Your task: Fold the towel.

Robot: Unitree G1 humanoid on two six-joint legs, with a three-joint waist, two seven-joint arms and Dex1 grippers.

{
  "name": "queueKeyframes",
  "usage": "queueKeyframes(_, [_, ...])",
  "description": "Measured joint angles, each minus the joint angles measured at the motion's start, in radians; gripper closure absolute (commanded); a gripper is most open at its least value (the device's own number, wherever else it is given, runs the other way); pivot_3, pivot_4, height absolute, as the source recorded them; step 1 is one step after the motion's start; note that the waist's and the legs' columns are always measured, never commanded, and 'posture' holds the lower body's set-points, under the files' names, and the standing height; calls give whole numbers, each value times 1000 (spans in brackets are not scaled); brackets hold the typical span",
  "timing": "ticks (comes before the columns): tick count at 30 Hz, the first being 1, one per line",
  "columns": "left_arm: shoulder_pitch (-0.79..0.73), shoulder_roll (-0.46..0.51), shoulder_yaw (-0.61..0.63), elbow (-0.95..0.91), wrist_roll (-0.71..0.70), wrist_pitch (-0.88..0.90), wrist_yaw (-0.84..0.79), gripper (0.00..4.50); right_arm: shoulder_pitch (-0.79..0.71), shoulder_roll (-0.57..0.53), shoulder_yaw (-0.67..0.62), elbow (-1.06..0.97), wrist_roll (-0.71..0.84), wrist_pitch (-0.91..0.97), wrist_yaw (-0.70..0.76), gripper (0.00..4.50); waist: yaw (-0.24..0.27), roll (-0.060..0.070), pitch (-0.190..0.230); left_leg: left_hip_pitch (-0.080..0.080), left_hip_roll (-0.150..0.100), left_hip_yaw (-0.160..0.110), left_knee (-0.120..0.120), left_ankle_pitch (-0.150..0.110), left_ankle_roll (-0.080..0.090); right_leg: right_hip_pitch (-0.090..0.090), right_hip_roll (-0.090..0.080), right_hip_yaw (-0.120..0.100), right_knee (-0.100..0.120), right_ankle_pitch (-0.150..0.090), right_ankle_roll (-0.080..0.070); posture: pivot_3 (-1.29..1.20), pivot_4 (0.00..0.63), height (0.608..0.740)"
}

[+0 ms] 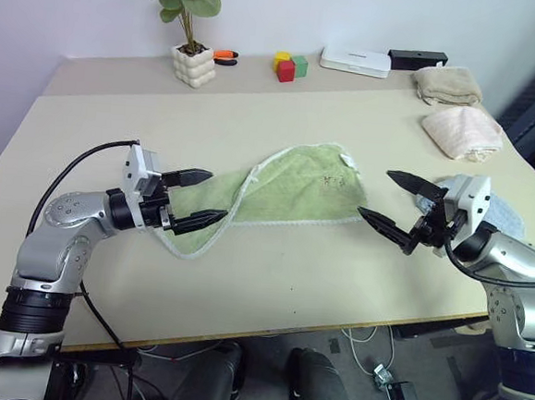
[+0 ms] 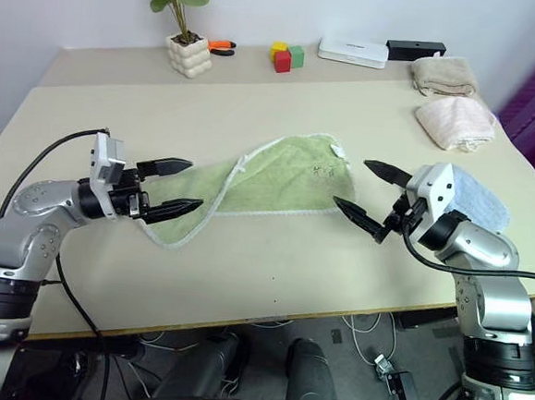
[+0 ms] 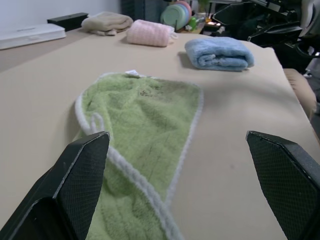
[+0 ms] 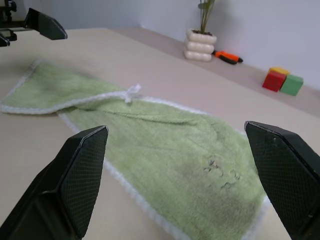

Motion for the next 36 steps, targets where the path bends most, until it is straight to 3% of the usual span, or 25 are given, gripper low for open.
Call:
queueKeyframes(15, [15, 71, -2, -28, -17, 29, -62, 0, -76, 67, 54, 4, -14, -19, -35, 40, -5, 0, 0, 0, 0, 0, -1, 0, 0, -1, 0, 0, 0, 0, 0, 0, 150, 740])
queueKeyframes(23, [163, 152, 45, -43, 59, -41, -50, 0, -164, 131, 115, 70, -43, -61, -22, 40, 1, 1, 0, 0, 0, 0, -1, 0, 0, -1, 0, 0, 0, 0, -1, 0, 150, 740])
queueKeyframes(36, [252, 46, 43, -95, 74, -39, 71, 0, -225, 255, 205, 67, -62, -88, -45, 40, 2, 1, 0, 0, 0, 0, -1, 0, 0, -1, 0, 0, 1, 0, 0, 0, 150, 740])
